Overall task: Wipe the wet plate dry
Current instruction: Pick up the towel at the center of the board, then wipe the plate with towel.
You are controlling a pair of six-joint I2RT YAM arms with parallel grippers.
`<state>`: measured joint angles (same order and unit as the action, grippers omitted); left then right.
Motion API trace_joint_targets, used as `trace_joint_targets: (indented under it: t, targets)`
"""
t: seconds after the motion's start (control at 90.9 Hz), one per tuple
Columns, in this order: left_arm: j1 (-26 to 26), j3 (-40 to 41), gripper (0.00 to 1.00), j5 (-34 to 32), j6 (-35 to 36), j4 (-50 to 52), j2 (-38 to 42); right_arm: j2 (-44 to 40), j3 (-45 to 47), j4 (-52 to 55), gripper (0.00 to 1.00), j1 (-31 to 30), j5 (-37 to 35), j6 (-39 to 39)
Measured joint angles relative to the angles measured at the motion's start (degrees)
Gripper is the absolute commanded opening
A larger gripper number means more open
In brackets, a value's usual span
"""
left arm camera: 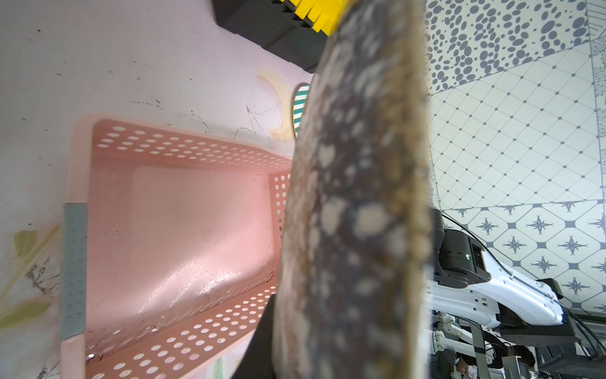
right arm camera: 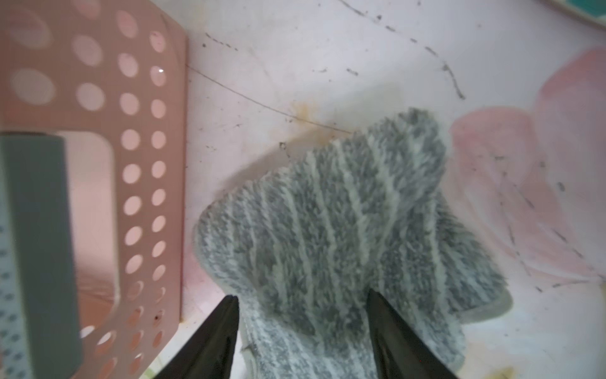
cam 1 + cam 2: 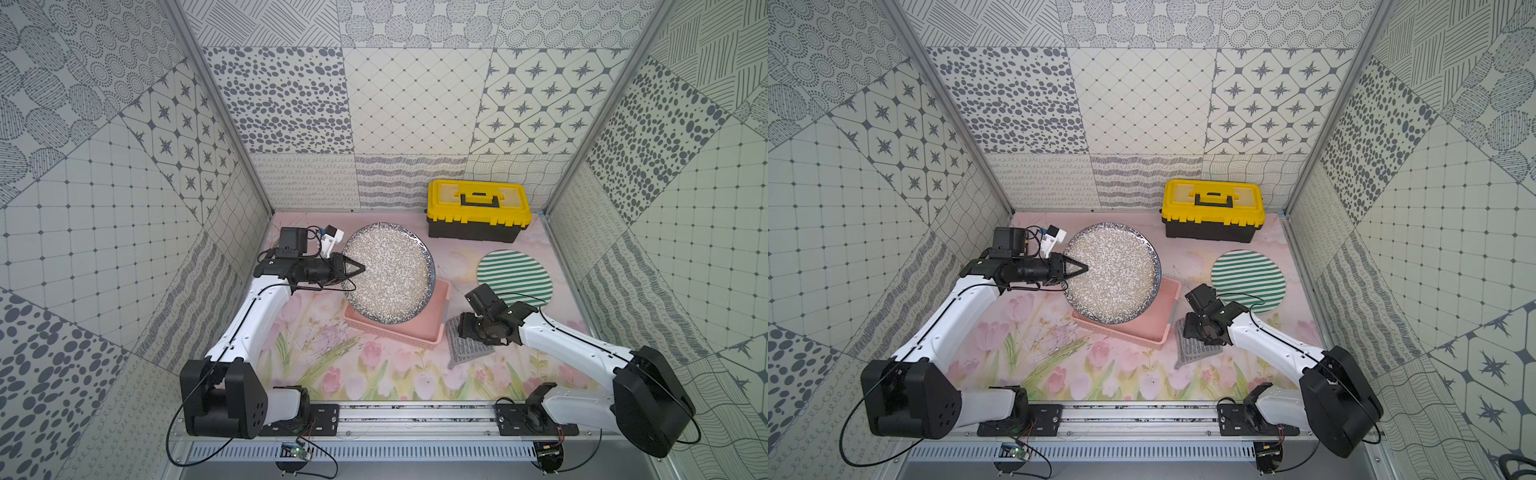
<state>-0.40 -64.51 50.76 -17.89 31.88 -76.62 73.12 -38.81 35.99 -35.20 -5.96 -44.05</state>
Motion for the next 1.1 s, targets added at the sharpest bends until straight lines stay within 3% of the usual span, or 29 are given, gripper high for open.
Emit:
trace_joint_targets:
  t: [0.121,0.209,0.275,0.374,0.572,0.858,0.979,1.101]
  targets:
    - [0.00,0.22,0.00,0.00,-0.37,-0.15,0.00,3.41,0.00,-0.24,0.64,-0.09,-2.54,-0.28]
    - [0.00,0.44,0.00,0.00,-0.52,-0.61,0.00,6.54,-0.20,-0.85,0.53,-0.22,-3.37,-0.31]
    - [0.00,0.57,0.00,0.00,-0.59,-0.81,0.00,8.50,-1.40,-0.63,0.37,-0.57,-3.98,-0.42]
    - [0.00,0.85,0.00,0.00,-0.87,-0.87,0.00,11.02,-3.50,-1.31,0.00,-1.20,-4.87,-0.15]
    - [0.00,1.49,0.00,0.00,-1.14,-0.96,0.00,8.04,-3.50,-1.42,0.00,-1.90,-7.82,0.79]
    - [0.00,1.49,0.00,0.28,-0.59,-1.01,0.00,-16.81,-7.17,-2.08,0.00,-1.90,-13.40,10.49]
    - [0.00,1.46,0.00,0.85,0.63,-0.72,0.00,-17.81,-12.83,-4.26,0.00,-1.86,-11.47,14.47]
    - [0.00,1.14,0.00,1.33,3.52,0.90,0.50,-12.87,-20.81,-7.26,0.00,-1.86,-5.68,16.59]
